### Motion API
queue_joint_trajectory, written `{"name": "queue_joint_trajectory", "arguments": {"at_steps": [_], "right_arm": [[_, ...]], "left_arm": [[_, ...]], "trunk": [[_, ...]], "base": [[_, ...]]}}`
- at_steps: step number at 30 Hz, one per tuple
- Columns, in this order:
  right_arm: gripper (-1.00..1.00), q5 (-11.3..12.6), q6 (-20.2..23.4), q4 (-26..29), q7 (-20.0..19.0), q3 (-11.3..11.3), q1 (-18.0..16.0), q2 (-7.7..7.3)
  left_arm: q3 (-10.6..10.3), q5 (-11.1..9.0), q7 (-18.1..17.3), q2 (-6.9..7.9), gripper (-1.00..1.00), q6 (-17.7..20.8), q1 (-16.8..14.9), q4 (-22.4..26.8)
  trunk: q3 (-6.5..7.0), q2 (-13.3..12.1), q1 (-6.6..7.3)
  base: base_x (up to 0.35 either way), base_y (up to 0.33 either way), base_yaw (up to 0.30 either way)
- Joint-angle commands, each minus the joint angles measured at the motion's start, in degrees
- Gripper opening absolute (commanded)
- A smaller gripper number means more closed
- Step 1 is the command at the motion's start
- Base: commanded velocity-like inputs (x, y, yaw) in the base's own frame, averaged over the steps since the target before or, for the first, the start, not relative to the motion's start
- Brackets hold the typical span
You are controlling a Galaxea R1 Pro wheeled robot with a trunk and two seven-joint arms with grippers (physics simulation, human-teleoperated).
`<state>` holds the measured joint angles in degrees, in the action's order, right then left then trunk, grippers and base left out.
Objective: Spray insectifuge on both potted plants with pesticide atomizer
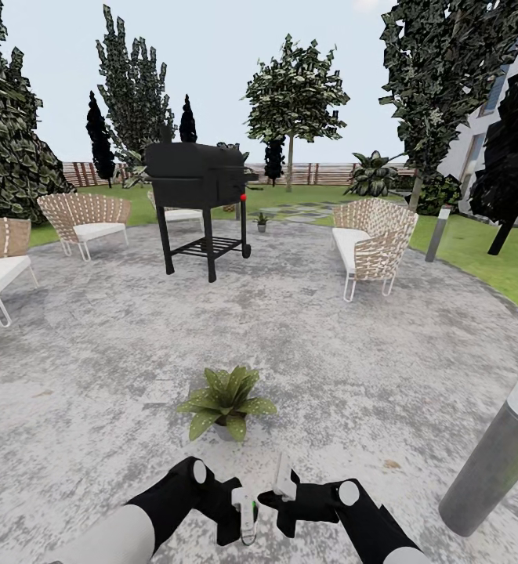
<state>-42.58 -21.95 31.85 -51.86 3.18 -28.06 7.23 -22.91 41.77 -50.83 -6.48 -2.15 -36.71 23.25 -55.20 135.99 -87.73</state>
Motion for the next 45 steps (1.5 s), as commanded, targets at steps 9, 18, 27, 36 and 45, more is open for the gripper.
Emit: {"name": "queue_joint_trajectory", "arguments": {"at_steps": [9,18,27,36,45], "right_arm": [[-1.00,-0.40,-0.20,0.06,-0.24,0.34,-0.03,0.07],[-1.00,-0.44,-0.20,0.06,-0.20,0.34,0.00,0.07],[-1.00,-0.49,-0.20,0.06,-0.20,0.34,0.01,0.07],[-1.00,-0.49,-0.20,0.01,-0.23,0.34,0.00,0.07],[-1.00,-0.72,-0.20,-0.12,-0.18,0.41,-0.01,-0.38]], "left_arm": [[0.11,0.42,-0.15,-0.19,-1.00,-0.48,-0.02,0.73],[0.23,0.42,-0.45,-0.20,-1.00,-0.98,-0.02,0.74],[0.28,0.36,-0.37,-0.18,-1.00,-2.39,-0.02,0.38],[0.15,1.12,-0.14,5.45,-1.00,-1.80,-0.02,-0.15],[-0.11,1.04,0.27,12.45,-1.00,-1.96,0.16,-2.84]], "trunk": [[-0.06,0.02,0.01],[-0.06,0.02,0.01],[-0.06,0.02,0.01],[-0.06,0.02,0.01],[-0.06,0.02,0.01]], "base": [[0.000,0.000,0.000],[0.000,0.000,0.000],[0.000,0.000,0.000],[0.000,0.000,0.000],[0.000,0.000,0.000]]}}
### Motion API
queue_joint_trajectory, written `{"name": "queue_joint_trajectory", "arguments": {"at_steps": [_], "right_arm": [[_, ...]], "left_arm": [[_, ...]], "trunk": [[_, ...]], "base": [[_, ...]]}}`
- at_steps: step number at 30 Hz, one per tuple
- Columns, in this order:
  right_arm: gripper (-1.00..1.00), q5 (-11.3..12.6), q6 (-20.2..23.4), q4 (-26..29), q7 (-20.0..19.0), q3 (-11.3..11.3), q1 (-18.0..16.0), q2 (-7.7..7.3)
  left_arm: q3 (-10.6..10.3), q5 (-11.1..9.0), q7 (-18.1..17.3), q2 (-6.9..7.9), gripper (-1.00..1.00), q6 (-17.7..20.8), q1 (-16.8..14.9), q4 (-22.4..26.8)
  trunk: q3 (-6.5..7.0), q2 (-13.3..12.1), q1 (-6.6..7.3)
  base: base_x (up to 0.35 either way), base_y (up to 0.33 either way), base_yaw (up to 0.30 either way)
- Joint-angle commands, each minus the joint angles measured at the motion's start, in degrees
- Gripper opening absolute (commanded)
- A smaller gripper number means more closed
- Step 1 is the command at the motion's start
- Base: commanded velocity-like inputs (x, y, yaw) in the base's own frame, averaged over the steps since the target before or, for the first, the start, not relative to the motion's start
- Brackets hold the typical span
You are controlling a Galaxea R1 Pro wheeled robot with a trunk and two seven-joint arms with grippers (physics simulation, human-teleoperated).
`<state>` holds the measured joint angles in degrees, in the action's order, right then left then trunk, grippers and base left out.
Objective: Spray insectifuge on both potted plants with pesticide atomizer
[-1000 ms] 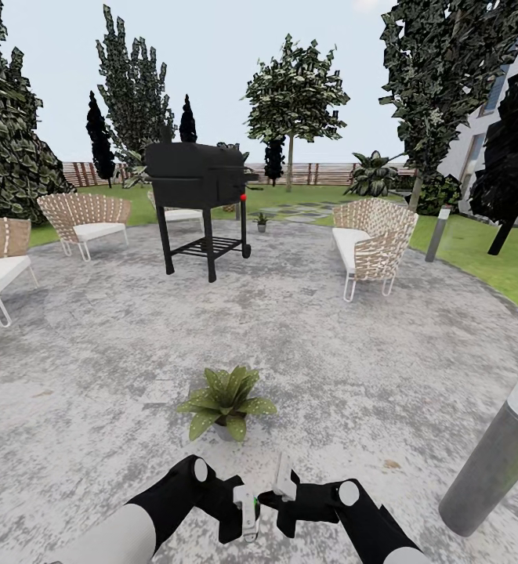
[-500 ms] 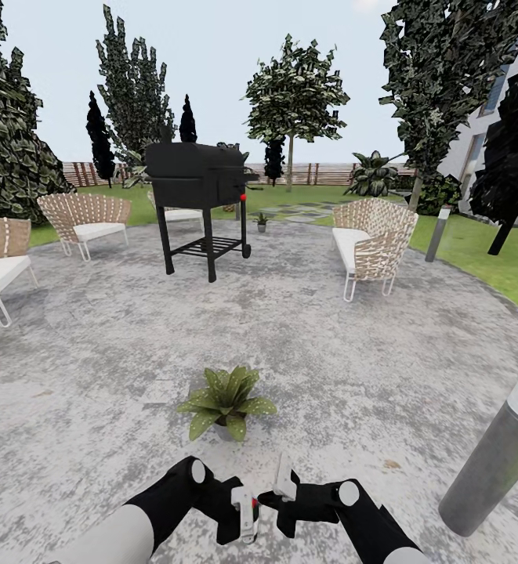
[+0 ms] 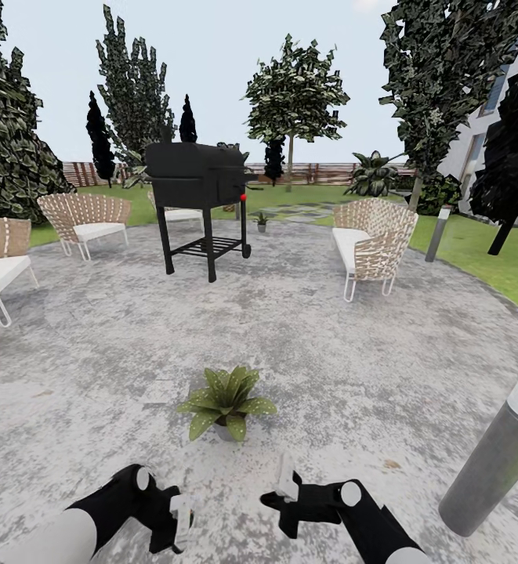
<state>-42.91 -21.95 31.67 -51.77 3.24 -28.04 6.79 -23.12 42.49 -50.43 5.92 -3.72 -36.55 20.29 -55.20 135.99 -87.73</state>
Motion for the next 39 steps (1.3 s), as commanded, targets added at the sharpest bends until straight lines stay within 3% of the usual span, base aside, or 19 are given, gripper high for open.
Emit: {"name": "queue_joint_trajectory", "arguments": {"at_steps": [1,2,5,7,9,11,12,13,14,17,18,19,21,23,25,27,28,31,39], "right_arm": [[-1.00,-0.41,-0.22,0.02,-0.28,0.39,-0.01,-0.05],[1.00,-0.37,-0.25,-0.01,-0.27,0.46,0.00,-0.18],[1.00,-0.33,-0.28,-0.08,-0.26,0.58,-0.02,-0.69],[1.00,-0.33,-0.28,-0.17,-0.05,0.67,-0.02,-0.91],[1.00,-0.25,-0.35,-0.28,0.30,0.72,0.00,-1.94],[1.00,-0.04,-0.36,-0.56,2.35,1.12,0.07,-3.82],[1.00,0.08,-0.37,-1.72,5.08,2.68,0.12,-4.95],[1.00,0.20,-0.37,-3.91,7.92,5.14,0.15,-5.66],[1.00,0.33,-0.37,-5.86,9.85,7.21,0.16,-6.08],[1.00,0.52,-0.39,-15.14,19.94,17.30,0.25,-9.41],[1.00,0.54,-0.42,-17.35,22.00,18.82,0.30,-10.44],[1.00,0.54,-0.44,-18.59,23.34,19.49,0.32,-11.07],[1.00,0.79,-0.64,-21.02,33.03,20.47,1.35,-12.17],[1.00,3.05,-0.94,-21.80,42.57,20.62,3.03,-11.81],[1.00,5.17,-2.29,-22.93,47.29,20.61,3.84,-11.30],[1.00,6.49,-5.92,-25.05,51.47,20.65,4.44,-10.82],[1.00,6.72,-6.99,-25.62,52.96,20.64,4.59,-10.74],[1.00,6.83,-7.93,-26.28,54.96,20.59,4.72,-10.67],[1.00,6.79,-7.87,-30.03,55.16,20.54,6.34,-10.29]], "left_arm": [[0.16,0.18,-0.03,0.73,-1.00,-0.42,0.04,-0.20],[0.26,0.03,0.17,1.27,-1.00,-0.51,0.06,-1.04],[0.40,-0.22,4.35,2.43,-1.00,-0.81,0.07,-4.19],[1.12,-0.89,9.73,2.42,-1.00,-0.91,0.08,-6.91],[2.54,-5.23,15.80,1.83,-1.00,-1.01,0.08,-10.17],[3.02,-12.79,20.93,1.58,-1.00,-1.14,0.36,-11.90],[3.14,-19.16,24.25,1.52,-1.00,-1.45,1.19,-12.26],[3.20,-25.23,27.63,1.49,-1.00,-2.20,2.06,-12.46],[3.22,-28.94,30.05,1.48,-1.00,-3.00,2.52,-12.58],[3.30,-44.31,42.29,1.56,-1.00,-7.07,5.40,-12.94],[3.28,-48.02,45.30,1.55,-1.00,-7.64,6.37,-12.97],[3.27,-50.09,46.98,1.55,-1.00,-7.85,6.92,-12.98],[3.28,-55.56,50.52,1.55,-1.00,-8.61,8.80,-13.01],[3.33,-58.20,51.58,1.50,-1.00,-10.38,9.45,-13.60],[3.34,-61.15,52.68,1.53,-1.00,-12.18,9.95,-14.76],[3.28,-66.01,53.96,1.48,-1.00,-15.59,10.64,-15.81],[3.27,-67.34,54.21,1.47,-1.00,-16.59,11.00,-15.98],[3.26,-68.53,54.43,1.53,-1.00,-17.51,11.41,-16.18],[3.26,-68.68,54.47,1.55,-1.00,-17.70,11.50,-16.24]], "trunk": [[-0.06,0.02,0.01],[-0.06,0.02,0.01],[-0.06,0.02,0.01],[-0.06,0.02,0.01],[-0.06,0.02,0.01],[-0.06,0.02,0.01],[-0.06,0.02,0.01],[-0.06,0.02,0.01],[-0.06,0.02,0.01],[-0.06,0.02,0.01],[-0.06,0.02,0.01],[-0.06,0.02,0.01],[-0.06,0.02,0.01],[-0.06,0.02,0.01],[-0.06,0.02,0.01],[-0.06,0.02,0.01],[-0.06,0.02,0.01],[-0.06,0.02,0.01],[-0.06,0.02,0.01]], "base": [[0.000,0.000,0.000],[0.000,0.000,0.000],[0.000,0.000,0.000],[0.000,0.000,0.000],[0.000,0.000,0.000],[0.000,0.000,0.000],[0.000,0.000,0.000],[0.000,0.000,0.000],[0.000,0.000,0.000],[0.000,0.000,0.000],[0.000,0.000,0.000],[0.000,0.000,0.000],[0.000,0.000,0.000],[0.000,0.000,0.000],[0.000,0.000,0.000],[0.000,0.000,0.000],[0.000,0.000,0.000],[0.000,0.000,0.000],[0.000,0.000,0.000]]}}
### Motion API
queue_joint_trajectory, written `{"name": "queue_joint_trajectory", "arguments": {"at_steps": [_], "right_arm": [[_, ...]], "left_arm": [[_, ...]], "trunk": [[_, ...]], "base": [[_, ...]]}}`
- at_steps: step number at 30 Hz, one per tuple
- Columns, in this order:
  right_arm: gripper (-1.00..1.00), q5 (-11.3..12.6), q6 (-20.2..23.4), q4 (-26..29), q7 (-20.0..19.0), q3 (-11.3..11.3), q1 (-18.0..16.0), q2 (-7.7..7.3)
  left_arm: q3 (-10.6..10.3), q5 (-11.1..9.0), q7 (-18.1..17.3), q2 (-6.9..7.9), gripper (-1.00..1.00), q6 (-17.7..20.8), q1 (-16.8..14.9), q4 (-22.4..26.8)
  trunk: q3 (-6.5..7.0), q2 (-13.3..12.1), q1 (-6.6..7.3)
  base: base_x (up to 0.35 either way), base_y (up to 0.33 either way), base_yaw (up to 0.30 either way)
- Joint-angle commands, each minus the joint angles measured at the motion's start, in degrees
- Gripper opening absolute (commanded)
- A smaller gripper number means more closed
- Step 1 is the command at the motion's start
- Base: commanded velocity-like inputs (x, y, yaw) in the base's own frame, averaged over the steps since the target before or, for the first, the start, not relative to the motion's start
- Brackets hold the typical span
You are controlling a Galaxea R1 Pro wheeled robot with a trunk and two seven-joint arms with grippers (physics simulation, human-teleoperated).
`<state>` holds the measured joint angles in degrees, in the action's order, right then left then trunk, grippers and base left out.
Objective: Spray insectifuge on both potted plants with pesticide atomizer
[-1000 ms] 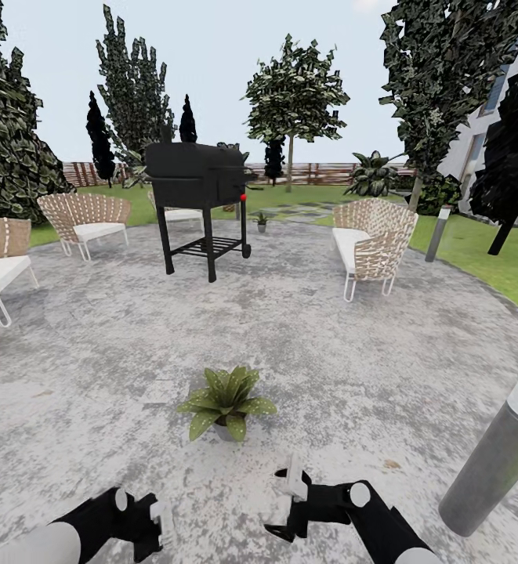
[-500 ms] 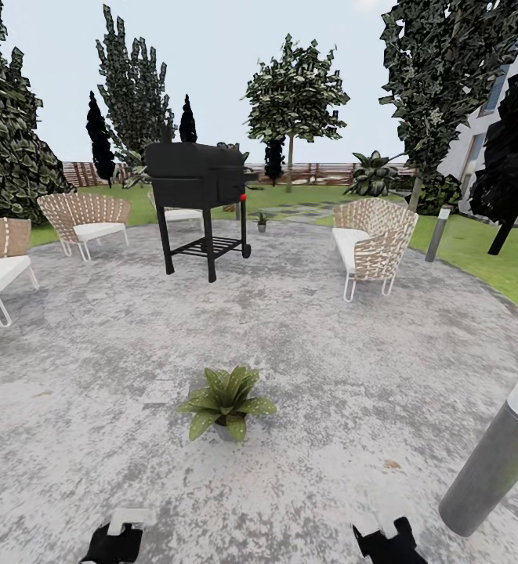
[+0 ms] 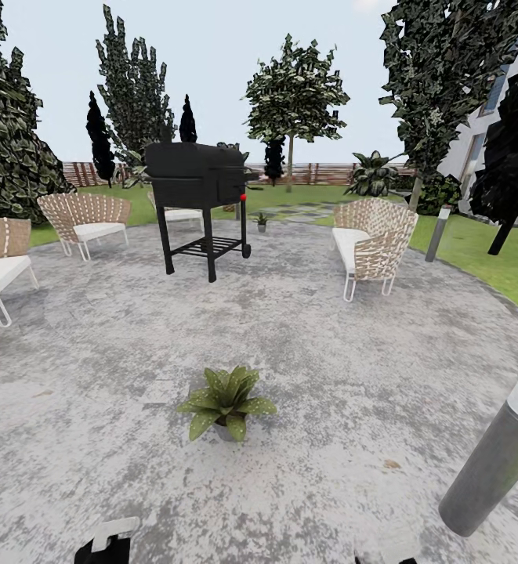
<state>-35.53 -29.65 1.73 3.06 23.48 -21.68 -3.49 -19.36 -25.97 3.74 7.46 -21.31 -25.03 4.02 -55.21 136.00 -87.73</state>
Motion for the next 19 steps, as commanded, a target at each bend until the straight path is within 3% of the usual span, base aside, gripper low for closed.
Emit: {"name": "queue_joint_trajectory", "arguments": {"at_steps": [1,19], "right_arm": [[1.00,-0.59,-0.16,-0.20,0.33,0.31,0.42,-0.02],[1.00,-0.59,-0.14,-0.32,0.36,0.30,0.96,0.03]], "left_arm": [[-0.50,-0.22,0.30,0.01,-1.00,-0.13,-0.02,0.02],[-0.66,0.15,0.30,-0.08,-1.00,-0.31,-0.01,0.11]], "trunk": [[-0.05,0.02,0.01],[-0.05,0.02,0.01]], "base": [[0.000,0.000,0.000],[0.000,0.000,0.000]]}}
